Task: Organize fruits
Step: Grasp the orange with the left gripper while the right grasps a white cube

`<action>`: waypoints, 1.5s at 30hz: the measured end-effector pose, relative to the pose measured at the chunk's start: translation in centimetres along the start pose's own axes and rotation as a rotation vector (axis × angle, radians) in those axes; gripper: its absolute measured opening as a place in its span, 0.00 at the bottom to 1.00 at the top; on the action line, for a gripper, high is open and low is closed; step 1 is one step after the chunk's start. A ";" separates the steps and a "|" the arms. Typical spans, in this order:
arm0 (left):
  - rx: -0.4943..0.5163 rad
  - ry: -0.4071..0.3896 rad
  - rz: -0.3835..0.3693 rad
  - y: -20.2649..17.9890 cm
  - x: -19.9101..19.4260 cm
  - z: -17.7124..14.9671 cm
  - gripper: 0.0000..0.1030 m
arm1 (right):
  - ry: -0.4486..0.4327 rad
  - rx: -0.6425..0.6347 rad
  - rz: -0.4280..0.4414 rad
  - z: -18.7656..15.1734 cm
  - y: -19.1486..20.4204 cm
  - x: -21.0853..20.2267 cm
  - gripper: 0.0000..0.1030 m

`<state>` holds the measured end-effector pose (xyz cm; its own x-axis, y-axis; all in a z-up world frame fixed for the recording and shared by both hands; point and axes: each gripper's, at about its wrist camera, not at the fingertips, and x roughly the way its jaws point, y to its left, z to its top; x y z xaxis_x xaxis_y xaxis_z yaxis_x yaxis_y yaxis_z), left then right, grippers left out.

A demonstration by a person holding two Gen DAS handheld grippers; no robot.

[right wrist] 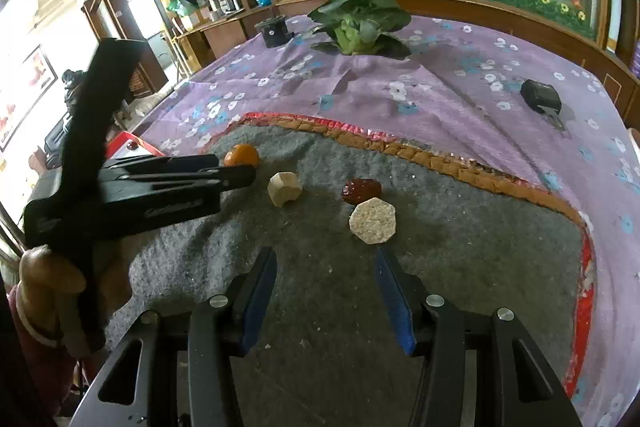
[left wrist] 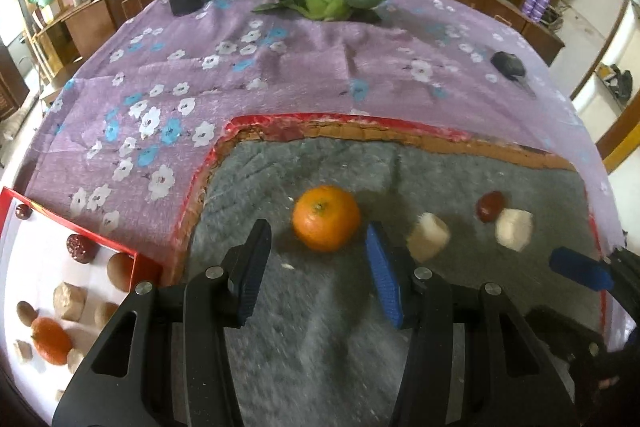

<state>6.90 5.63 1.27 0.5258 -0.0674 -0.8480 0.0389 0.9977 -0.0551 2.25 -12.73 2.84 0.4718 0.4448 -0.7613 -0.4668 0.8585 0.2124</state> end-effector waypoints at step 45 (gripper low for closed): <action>-0.036 -0.107 0.066 3.5 -7.1 -4.0 0.30 | 0.062 -0.181 -0.076 2.6 4.0 6.0 0.24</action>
<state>-0.09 9.58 5.00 0.6138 0.0002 -0.7895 -0.0282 0.9994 -0.0217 5.17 -6.00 0.69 0.4661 0.3589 -0.8087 -0.5608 0.8268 0.0438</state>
